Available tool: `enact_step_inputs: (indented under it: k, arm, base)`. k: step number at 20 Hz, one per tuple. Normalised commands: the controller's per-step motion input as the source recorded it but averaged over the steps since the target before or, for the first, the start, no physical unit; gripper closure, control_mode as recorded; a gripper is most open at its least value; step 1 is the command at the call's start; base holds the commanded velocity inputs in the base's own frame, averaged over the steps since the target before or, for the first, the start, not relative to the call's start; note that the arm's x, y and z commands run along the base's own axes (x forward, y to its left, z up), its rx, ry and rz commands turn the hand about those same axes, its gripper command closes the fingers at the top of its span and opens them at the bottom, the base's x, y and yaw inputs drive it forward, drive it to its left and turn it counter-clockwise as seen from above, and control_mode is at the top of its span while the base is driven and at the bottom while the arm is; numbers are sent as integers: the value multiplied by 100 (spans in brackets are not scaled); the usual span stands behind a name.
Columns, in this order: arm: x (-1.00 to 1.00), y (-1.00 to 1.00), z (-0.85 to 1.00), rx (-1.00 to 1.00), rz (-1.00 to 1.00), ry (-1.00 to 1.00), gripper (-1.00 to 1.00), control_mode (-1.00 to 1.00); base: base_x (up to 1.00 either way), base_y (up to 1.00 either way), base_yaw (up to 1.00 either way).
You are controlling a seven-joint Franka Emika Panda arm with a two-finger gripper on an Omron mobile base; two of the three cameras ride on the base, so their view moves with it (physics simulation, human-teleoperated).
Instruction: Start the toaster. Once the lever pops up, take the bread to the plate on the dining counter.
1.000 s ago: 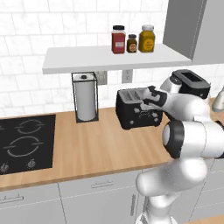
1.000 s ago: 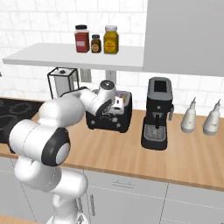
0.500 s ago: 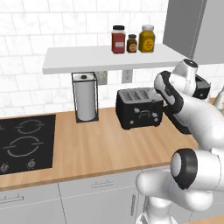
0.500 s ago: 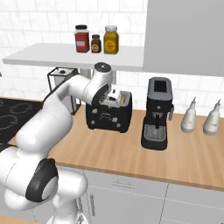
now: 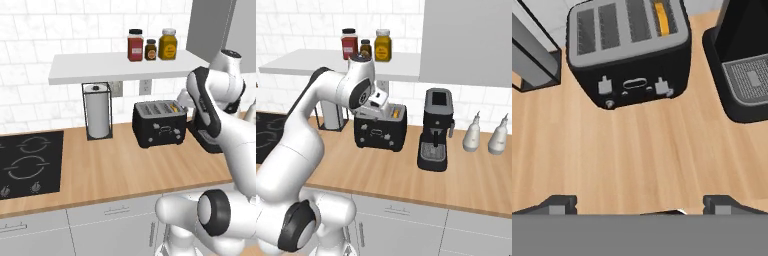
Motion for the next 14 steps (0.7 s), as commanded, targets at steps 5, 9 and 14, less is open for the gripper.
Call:
enact_step_inputs:
  k: [5,9,14]
  arm:
    - [-40,0,18,0,-2,1,-100,-100]
    - [-28,4,1,0,0,0,-100,-100]
    - [-4,3,-9,0,0,1,-100,-100]
  base:
    - [0,0,0]
    - [0,0,0]
    - [0,0,0]
